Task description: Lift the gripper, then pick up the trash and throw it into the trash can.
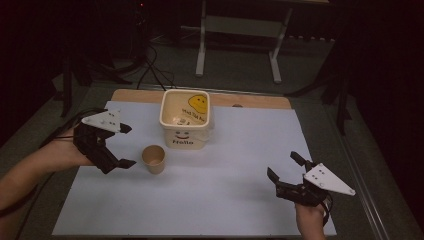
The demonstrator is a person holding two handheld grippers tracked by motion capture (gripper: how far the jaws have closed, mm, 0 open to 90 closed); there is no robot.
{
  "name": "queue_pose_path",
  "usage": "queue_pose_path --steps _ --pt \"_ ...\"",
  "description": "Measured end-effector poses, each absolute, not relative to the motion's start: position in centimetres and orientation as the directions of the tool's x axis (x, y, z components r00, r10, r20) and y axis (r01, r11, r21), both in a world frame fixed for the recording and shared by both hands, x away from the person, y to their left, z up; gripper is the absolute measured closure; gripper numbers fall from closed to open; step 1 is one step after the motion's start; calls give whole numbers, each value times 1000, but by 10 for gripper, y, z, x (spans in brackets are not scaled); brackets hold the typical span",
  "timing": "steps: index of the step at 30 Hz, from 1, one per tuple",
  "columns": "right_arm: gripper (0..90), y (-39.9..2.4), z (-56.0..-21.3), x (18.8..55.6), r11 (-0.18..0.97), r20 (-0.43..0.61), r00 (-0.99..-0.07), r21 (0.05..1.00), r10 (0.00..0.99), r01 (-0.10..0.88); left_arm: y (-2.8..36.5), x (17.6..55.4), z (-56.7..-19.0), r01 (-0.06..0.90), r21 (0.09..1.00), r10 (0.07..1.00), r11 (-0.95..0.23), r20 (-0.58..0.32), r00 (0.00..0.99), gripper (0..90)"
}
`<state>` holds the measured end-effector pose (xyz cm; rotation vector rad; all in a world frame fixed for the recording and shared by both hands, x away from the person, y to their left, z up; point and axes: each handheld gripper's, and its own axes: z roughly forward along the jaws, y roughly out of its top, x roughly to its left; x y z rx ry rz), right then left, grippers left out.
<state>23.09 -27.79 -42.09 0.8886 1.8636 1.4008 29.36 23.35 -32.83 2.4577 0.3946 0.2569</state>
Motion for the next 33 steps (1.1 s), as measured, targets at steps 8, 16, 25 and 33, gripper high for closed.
queue_pose_path --steps 8,16,25,33 --pt "115 -277 -421 232 211 -93 -574 967 813 142 218 300 -331 203 542 299 -816 94 950 23" --pt "116 -277 -422 232 213 -91 -580 966 810 145 205 301 -329 186 499 264 -847 89 960 24" --pt "115 -275 -422 232 216 -96 -596 967 797 134 188 304 -330 155 443 219 -883 97 971 24" --pt "115 -277 -423 231 197 -79 -595 971 800 136 174 306 -330 123 412 179 -903 99 979 30"
